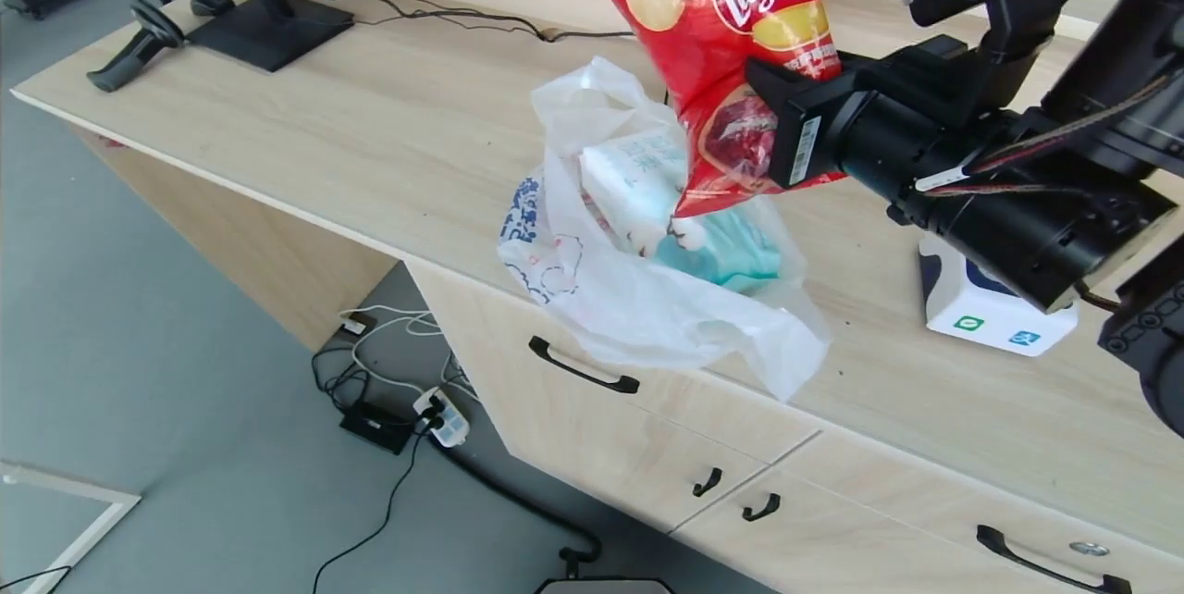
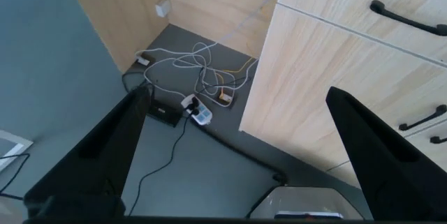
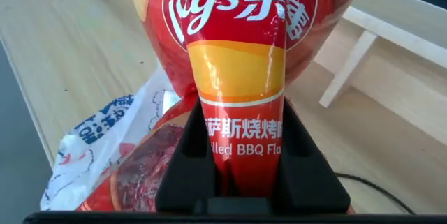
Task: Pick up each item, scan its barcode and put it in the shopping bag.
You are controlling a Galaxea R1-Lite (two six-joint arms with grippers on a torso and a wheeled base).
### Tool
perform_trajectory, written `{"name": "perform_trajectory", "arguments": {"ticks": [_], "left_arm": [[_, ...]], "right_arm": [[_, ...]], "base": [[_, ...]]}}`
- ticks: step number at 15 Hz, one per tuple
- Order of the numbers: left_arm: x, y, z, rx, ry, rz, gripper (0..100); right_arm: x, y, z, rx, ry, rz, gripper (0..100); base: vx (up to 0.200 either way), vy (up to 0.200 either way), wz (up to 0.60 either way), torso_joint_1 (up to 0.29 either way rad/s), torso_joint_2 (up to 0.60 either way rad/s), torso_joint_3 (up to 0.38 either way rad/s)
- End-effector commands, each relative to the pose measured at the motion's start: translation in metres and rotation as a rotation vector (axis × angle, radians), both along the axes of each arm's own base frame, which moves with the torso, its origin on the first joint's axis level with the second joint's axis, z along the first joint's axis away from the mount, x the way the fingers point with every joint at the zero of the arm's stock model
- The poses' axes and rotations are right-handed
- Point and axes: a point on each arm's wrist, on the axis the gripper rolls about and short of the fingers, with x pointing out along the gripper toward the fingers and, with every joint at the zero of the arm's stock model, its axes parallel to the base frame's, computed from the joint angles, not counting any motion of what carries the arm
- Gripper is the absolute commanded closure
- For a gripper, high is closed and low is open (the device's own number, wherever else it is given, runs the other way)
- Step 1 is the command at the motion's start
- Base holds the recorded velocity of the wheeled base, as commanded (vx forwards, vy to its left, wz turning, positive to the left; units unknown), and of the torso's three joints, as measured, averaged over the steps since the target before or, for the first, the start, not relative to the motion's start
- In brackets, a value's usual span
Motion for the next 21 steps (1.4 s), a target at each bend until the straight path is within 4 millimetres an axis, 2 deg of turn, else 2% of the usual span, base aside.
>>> {"name": "perform_trajectory", "arguments": {"ticks": [1, 4, 7, 9, 11, 13, 17, 21], "left_arm": [[0.0, 0.0, 0.0, -0.001, -0.001, 0.001, 0], [0.0, 0.0, 0.0, 0.007, -0.002, 0.001, 0], [0.0, 0.0, 0.001, 0.009, -0.004, 0.001, 0], [0.0, 0.0, 0.001, 0.009, -0.004, 0.001, 0], [0.0, 0.0, 0.001, 0.009, -0.004, 0.001, 0], [0.0, 0.0, 0.001, 0.009, -0.004, 0.001, 0], [0.0, 0.0, 0.0, 0.01, -0.002, 0.001, 0], [0.0, 0.0, 0.001, 0.012, -0.004, 0.001, 0]], "right_arm": [[0.0, 0.005, -0.007, -0.016, 0.018, 0.012, 100], [0.003, 0.002, -0.021, -0.041, 0.052, -0.003, 100], [0.012, -0.014, -0.021, 0.001, 0.044, -0.057, 100], [0.008, -0.028, -0.015, 0.074, 0.043, -0.103, 100], [0.005, -0.045, -0.022, 0.077, 0.071, -0.146, 100], [-0.008, -0.06, -0.033, 0.059, 0.099, -0.162, 100], [-0.01, -0.061, -0.056, 0.038, 0.17, -0.152, 100], [0.012, -0.047, -0.084, 0.022, 0.187, -0.129, 100]], "base": [[0.0, 0.0, 0.6, 0.002, 0.0, 0.002], [0.0, 0.0, 0.4, 0.003, 0.0, -0.002], [0.0, 0.0, 0.0, 0.0, 0.0, 0.0], [0.0, 0.0, 0.0, 0.0, 0.0, 0.0], [0.0, 0.0, 0.0, 0.0, 0.0, 0.0], [0.0, 0.0, 0.0, 0.0, 0.0, 0.0], [0.0, 0.0, 0.0, 0.0, 0.0, 0.0], [0.0, 0.0, 0.0, 0.0, 0.0, 0.0]]}}
